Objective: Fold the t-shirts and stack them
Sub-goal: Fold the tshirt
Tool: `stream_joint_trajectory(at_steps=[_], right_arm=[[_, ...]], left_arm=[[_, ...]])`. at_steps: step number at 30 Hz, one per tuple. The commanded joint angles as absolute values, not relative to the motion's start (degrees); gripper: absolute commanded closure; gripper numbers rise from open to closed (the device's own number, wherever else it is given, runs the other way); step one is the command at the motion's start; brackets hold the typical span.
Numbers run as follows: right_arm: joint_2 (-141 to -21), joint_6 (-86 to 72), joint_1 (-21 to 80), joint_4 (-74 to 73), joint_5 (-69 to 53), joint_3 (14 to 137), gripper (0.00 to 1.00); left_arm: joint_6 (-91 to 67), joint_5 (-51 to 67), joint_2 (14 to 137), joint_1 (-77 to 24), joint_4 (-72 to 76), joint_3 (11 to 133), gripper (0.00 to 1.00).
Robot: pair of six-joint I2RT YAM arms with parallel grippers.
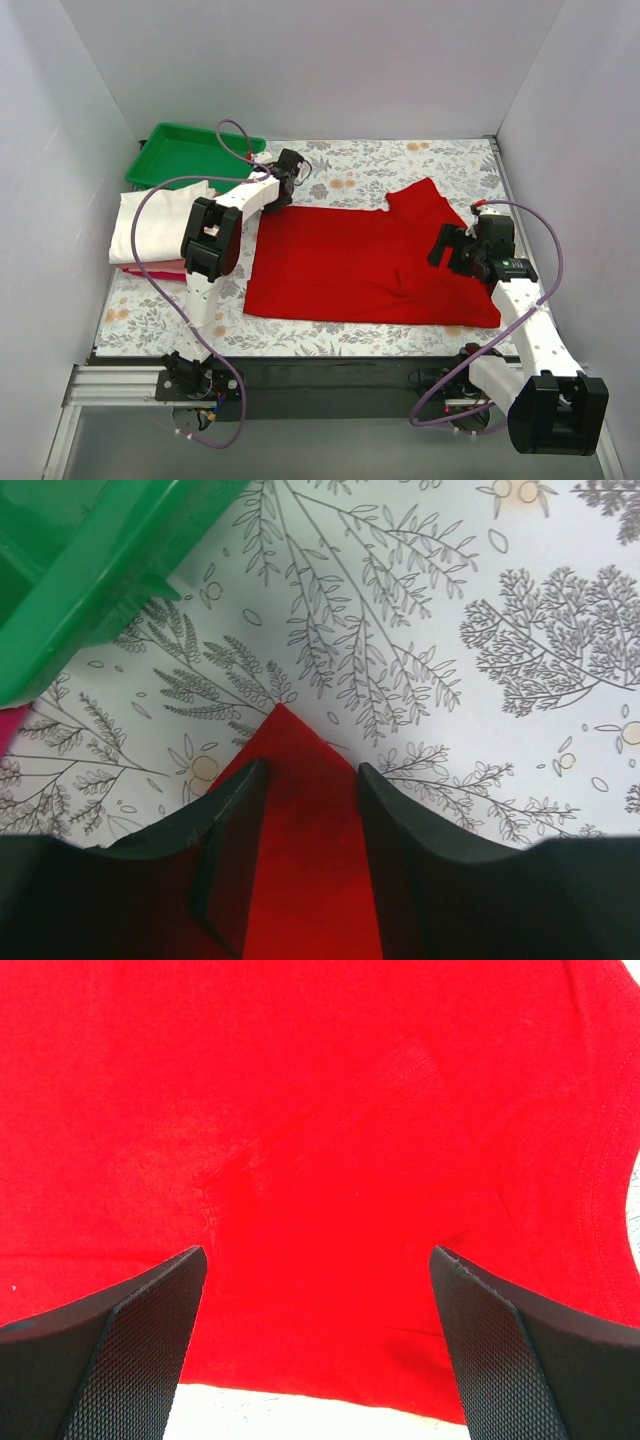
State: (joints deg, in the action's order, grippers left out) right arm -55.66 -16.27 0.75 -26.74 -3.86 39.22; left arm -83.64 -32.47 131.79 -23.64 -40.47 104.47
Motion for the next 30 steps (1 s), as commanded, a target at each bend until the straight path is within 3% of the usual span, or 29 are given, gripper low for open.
stream_joint_trajectory(at_steps=[1,10,17,30], right_arm=[[-55.72,-15.29,0.53,-23.65,-4.57,39.90,0.02],[-64.05,-14.60,0.53,-13.64,-7.12,45.87,0.02],[-81.63,-10.29,3.77,-10.38,-2.82,62.82,0.02],[-119.78,-8.44,8.52,-18.89,9.05,102.02,0.07]], left_arm=[[-85.60,-33.92,131.84,-23.12,-48.69,104.68,0.64],[-85.52,-31.99,131.14,-23.12,-49.22,103.45,1.00],[-84.20,-30.24,129.21,-23.12,-46.07,100.38,1.00],[-83.32,-29.27,125.51,-23.12,-41.31,95.36,1.00]])
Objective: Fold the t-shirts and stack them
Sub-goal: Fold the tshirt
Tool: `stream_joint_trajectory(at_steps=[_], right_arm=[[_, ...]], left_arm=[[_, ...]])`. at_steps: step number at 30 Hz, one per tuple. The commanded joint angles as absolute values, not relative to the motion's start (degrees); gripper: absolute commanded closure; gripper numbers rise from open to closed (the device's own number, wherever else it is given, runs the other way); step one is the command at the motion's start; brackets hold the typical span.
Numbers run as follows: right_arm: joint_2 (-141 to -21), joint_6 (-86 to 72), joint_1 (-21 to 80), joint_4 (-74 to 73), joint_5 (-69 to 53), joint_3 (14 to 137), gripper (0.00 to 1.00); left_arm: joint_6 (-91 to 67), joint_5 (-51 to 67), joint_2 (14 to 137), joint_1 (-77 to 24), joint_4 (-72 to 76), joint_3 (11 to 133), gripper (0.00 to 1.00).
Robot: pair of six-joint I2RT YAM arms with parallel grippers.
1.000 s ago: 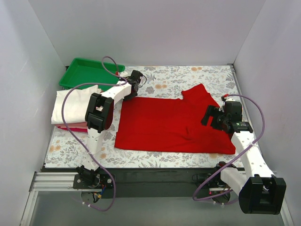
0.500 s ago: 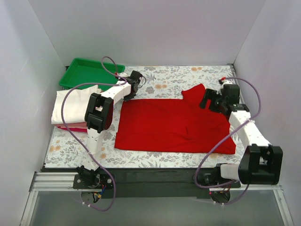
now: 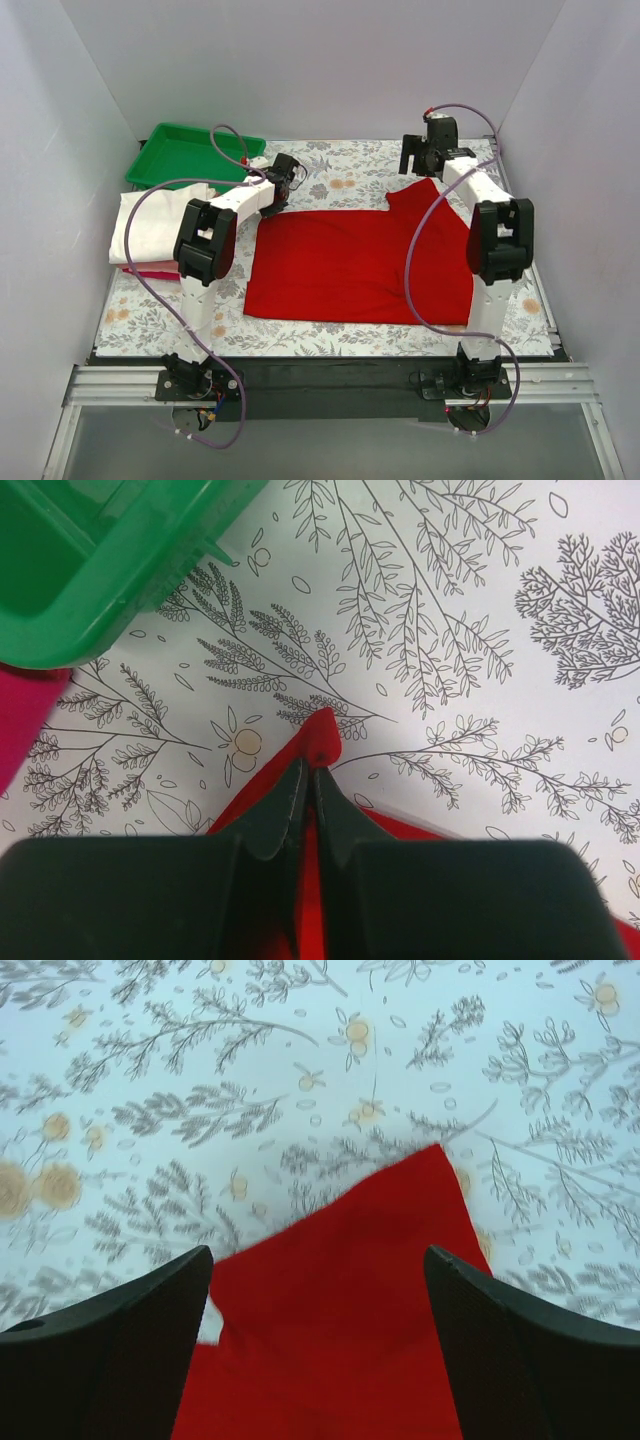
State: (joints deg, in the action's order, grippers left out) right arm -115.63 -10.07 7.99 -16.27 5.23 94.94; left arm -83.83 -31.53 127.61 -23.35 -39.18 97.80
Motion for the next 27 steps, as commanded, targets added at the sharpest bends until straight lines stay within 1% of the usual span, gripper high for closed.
stream_joint_trajectory(at_steps=[1,3,7,9,13,17,18,21,22,24,26,27], right_arm=[[-123.19,-8.26,8.70,-19.77,9.49,104.30,0.09],[-126.11,-7.74,9.31,-22.23,10.80,109.22,0.10],[-132.08,-7.03,9.84,-24.25,14.41,113.20,0.12],[-132.89,-7.73,9.93,-25.05,15.29,112.86,0.13],[-133.68,-8.17,10.28,-25.22,17.74,110.05,0.19],[-133.68,-8.00,10.55,-25.58,18.72,108.63,0.21],[-133.86,-7.65,10.55,-25.66,18.63,108.63,0.25],[-133.86,-7.73,10.55,-26.02,18.98,108.20,0.31],[-133.68,-7.82,10.55,-26.10,19.07,107.93,0.35],[-133.33,-8.17,10.55,-26.28,19.33,107.23,0.38],[-132.81,-8.52,10.55,-26.28,19.34,106.70,0.46],[-132.37,-8.61,10.63,-26.28,18.90,106.53,0.58]], left_arm=[[-83.32,-29.27,125.42,-23.12,-41.22,95.27,1.00],[-83.14,-29.35,125.33,-23.11,-40.87,95.01,1.00],[-83.23,-29.44,125.51,-23.11,-40.69,94.57,1.00],[-83.32,-29.88,125.94,-23.03,-40.96,94.83,1.00],[-83.50,-30.06,126.30,-23.12,-41.13,94.75,1.00],[-83.32,-31.11,126.30,-23.03,-41.39,94.57,1.00],[-83.41,-31.20,126.30,-22.94,-41.57,94.57,1.00],[-83.41,-31.03,125.86,-22.85,-40.87,94.04,1.00],[-83.41,-30.76,125.69,-22.85,-40.70,93.87,1.00],[-83.32,-30.67,125.60,-22.76,-40.52,93.78,1.00],[-83.15,-30.50,125.51,-22.85,-40.52,93.87,1.00],[-83.06,-30.50,125.33,-22.76,-40.43,93.95,1.00]])
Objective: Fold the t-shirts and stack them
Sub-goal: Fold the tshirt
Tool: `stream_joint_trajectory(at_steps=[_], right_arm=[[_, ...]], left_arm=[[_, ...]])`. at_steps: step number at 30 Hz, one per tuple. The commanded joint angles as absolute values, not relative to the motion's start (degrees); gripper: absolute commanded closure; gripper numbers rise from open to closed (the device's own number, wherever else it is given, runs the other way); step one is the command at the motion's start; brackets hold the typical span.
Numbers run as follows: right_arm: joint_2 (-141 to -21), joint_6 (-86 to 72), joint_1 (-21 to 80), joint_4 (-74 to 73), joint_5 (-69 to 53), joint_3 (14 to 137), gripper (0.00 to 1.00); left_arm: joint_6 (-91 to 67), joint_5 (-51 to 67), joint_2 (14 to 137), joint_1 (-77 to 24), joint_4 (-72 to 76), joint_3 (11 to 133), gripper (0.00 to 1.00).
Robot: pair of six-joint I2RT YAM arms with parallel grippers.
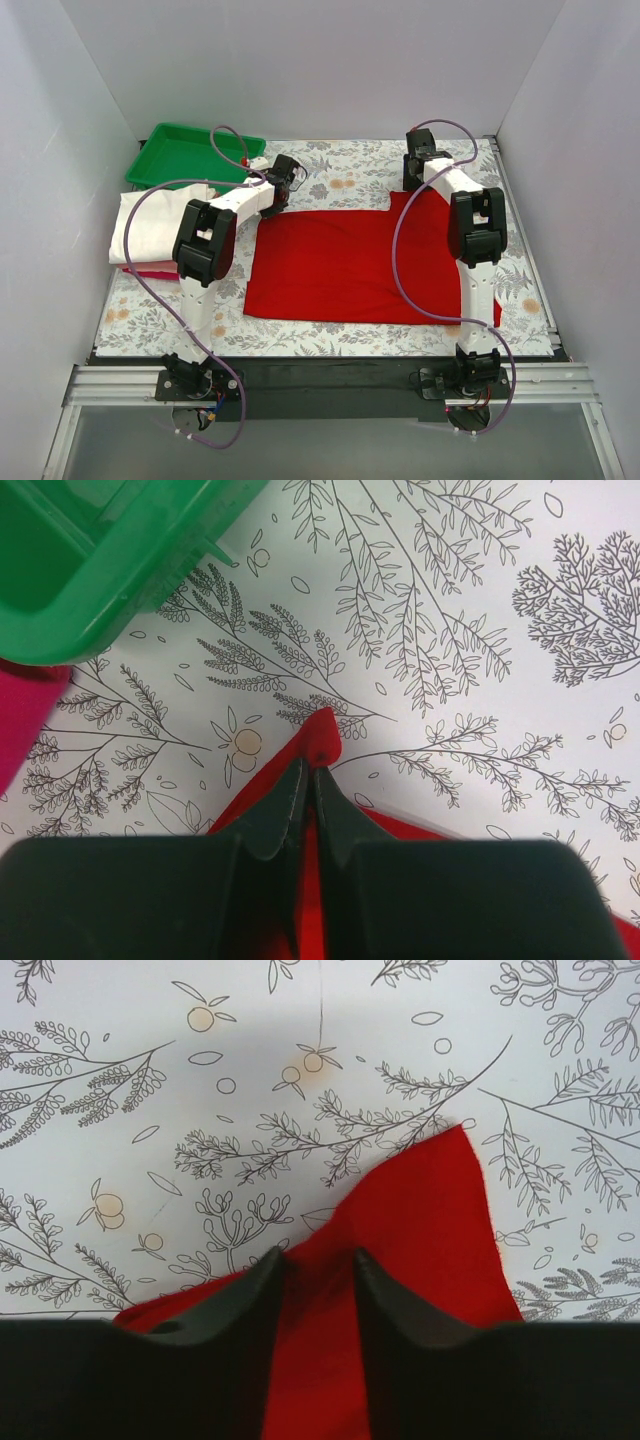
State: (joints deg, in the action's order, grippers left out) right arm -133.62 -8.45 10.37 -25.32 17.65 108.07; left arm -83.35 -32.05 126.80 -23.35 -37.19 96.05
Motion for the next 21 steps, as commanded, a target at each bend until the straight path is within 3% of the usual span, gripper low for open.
stream_joint_trajectory(at_steps=[1,2,3,6,12,21], right_arm=[[-132.10,-8.87,10.55,-26.28,18.72,106.44,0.65],[-132.01,-8.96,10.55,-26.28,18.37,106.52,0.72],[-132.01,-8.96,10.55,-26.28,17.85,107.13,0.89],[-131.66,-8.09,10.72,-26.19,17.40,109.07,0.99],[-124.56,-9.92,10.99,-25.49,18.98,105.13,0.99],[-106.99,-13.01,11.34,-17.75,20.12,84.74,0.99]], left_arm=[[-83.14,-30.50,125.25,-22.85,-40.26,93.87,1.00],[-83.06,-30.32,125.16,-22.85,-40.17,93.87,1.00],[-82.97,-30.24,125.07,-22.85,-40.08,93.87,1.00],[-82.88,-30.06,124.72,-22.85,-39.99,93.96,1.00],[-82.79,-29.36,122.44,-22.85,-39.11,93.26,1.00],[-82.00,-27.95,115.84,-22.94,-34.98,87.02,1.00]])
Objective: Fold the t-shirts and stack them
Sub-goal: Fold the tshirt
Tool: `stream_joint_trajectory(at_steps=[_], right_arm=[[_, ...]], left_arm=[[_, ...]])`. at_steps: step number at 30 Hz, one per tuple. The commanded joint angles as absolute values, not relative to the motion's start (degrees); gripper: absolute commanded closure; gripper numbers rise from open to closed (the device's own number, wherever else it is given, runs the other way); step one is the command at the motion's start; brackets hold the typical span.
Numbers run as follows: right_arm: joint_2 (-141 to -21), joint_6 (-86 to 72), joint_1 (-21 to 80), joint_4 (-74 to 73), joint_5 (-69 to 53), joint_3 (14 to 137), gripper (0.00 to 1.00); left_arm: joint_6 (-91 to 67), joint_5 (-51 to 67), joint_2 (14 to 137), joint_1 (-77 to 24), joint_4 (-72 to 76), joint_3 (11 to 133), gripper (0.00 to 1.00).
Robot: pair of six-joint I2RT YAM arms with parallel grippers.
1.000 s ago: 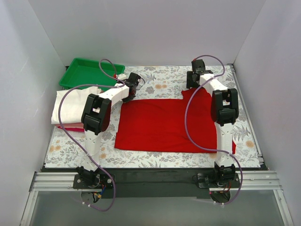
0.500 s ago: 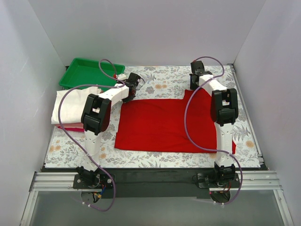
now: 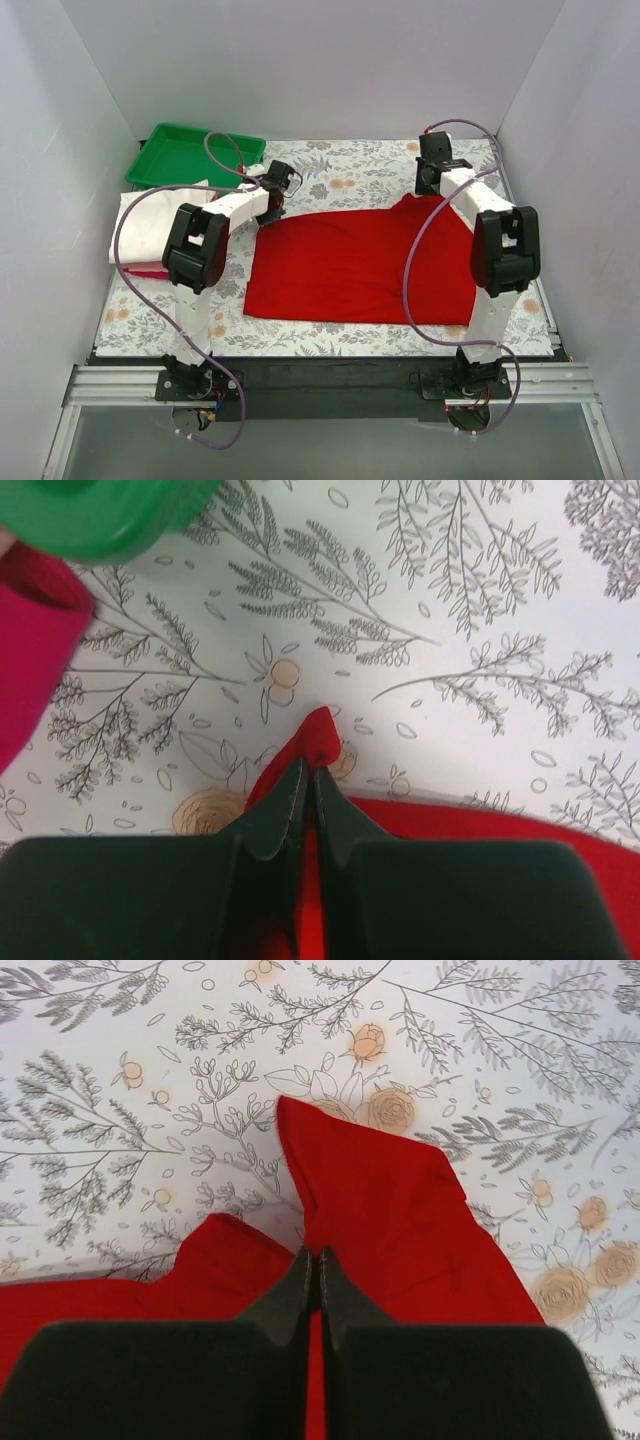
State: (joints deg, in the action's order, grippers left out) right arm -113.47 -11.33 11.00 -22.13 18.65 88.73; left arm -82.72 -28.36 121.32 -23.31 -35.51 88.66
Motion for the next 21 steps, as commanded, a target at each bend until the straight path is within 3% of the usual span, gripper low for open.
stream_joint_trajectory(at_steps=[1,21], right_arm=[[-105.66,-13.53,11.34,-17.41,20.30,83.33,0.99],[-73.84,-20.21,12.83,-16.79,20.48,55.29,0.99]], left_arm=[[-82.00,-27.95,115.14,-22.94,-34.55,86.05,1.00],[-81.82,-27.86,99.50,-25.66,-28.04,72.43,1.00]])
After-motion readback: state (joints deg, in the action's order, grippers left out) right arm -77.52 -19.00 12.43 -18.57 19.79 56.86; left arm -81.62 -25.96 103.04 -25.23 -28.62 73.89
